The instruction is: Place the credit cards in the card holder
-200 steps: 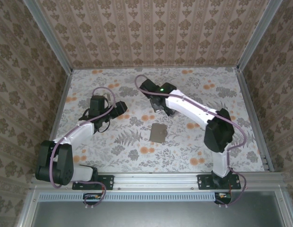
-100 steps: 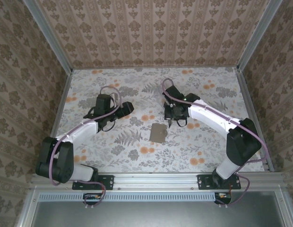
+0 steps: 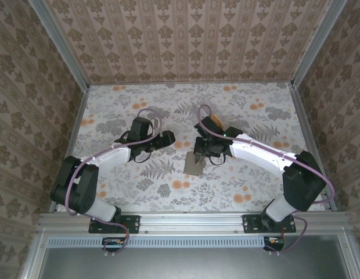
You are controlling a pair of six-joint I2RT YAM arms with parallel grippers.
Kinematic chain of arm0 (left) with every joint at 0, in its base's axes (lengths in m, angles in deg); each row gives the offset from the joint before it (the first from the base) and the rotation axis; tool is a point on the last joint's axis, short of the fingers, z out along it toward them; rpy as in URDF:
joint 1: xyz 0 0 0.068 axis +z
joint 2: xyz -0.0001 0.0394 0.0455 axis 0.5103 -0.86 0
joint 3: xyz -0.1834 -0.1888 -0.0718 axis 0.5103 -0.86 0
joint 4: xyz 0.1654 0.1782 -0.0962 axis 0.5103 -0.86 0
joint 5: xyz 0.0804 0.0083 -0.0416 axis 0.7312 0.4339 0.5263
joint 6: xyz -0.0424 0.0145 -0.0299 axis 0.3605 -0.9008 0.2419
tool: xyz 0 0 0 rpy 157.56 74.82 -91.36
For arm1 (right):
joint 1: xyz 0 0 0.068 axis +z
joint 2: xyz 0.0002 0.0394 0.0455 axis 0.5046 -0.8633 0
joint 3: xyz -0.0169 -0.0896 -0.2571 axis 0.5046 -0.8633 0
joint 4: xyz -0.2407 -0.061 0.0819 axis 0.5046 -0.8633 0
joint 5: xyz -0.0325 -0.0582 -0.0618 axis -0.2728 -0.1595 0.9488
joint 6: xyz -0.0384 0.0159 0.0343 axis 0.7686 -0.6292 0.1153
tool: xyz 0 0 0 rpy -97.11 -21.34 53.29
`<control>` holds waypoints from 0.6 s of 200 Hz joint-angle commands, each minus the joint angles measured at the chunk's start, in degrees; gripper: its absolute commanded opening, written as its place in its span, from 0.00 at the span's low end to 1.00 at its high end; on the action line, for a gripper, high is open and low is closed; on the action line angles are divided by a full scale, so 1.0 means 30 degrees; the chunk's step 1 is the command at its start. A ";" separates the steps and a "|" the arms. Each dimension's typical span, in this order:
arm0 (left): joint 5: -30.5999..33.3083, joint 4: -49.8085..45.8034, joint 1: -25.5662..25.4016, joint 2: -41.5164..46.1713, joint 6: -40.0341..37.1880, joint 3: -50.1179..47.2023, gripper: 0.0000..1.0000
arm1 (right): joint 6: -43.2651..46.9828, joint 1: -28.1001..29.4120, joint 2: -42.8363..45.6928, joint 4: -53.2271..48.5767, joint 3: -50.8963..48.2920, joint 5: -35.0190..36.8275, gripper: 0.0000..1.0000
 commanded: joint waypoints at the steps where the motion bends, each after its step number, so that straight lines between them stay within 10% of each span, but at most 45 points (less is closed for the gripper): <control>1: -0.0288 0.0128 -0.0287 -0.0252 0.0373 0.0565 0.86 | -0.0915 0.0362 -0.0508 0.0335 -0.0108 0.1196 0.00; 120: -0.0113 -0.0896 -0.1309 -0.1271 -0.0539 0.1674 0.84 | -0.1554 0.0721 0.0694 -0.1550 -0.2143 0.4399 0.00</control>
